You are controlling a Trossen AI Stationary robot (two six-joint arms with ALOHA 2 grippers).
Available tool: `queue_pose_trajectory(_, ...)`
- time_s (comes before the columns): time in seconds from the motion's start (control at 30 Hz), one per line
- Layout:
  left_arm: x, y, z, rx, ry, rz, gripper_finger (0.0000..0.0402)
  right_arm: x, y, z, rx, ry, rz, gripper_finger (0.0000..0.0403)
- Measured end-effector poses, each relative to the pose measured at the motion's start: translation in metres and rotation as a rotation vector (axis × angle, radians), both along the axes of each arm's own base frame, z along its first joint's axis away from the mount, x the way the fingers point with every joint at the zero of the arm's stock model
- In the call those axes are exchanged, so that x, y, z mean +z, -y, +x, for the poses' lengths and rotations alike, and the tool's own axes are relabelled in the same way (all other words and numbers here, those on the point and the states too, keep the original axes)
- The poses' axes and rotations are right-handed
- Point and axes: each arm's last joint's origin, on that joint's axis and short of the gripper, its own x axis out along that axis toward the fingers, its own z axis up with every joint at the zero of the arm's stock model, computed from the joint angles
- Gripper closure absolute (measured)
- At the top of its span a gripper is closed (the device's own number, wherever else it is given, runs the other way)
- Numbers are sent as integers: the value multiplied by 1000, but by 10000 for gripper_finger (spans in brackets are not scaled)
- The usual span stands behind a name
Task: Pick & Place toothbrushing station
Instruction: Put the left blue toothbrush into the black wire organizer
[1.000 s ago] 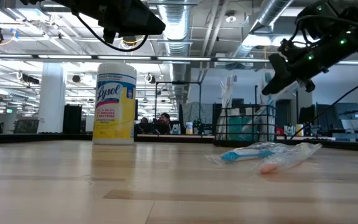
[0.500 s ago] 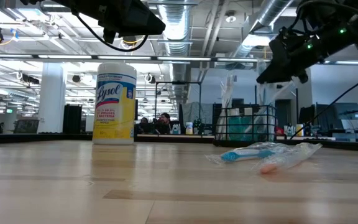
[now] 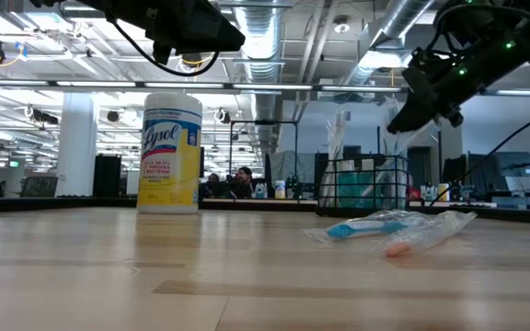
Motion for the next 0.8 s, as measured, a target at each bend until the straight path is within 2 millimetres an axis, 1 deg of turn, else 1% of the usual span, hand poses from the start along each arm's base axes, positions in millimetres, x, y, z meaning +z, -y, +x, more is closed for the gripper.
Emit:
queue_pose_trajectory(0.37,0,0,0,0,0,0,340,1,0,1,17,-3,-25,346)
queue_pose_trajectory(0.47,0,0,0,0,0,0,341,3,-1,-1,20,0,-26,328)
queue_pose_trajectory(0.63,0,0,0,0,0,0,339,3,-1,-1,14,-9,-29,281)
queue_pose_trajectory(0.7,0,0,0,0,0,0,340,7,-1,0,14,-1,-31,264)
queue_pose_trajectory(0.8,0,0,0,0,0,0,341,18,0,2,20,12,-53,248)
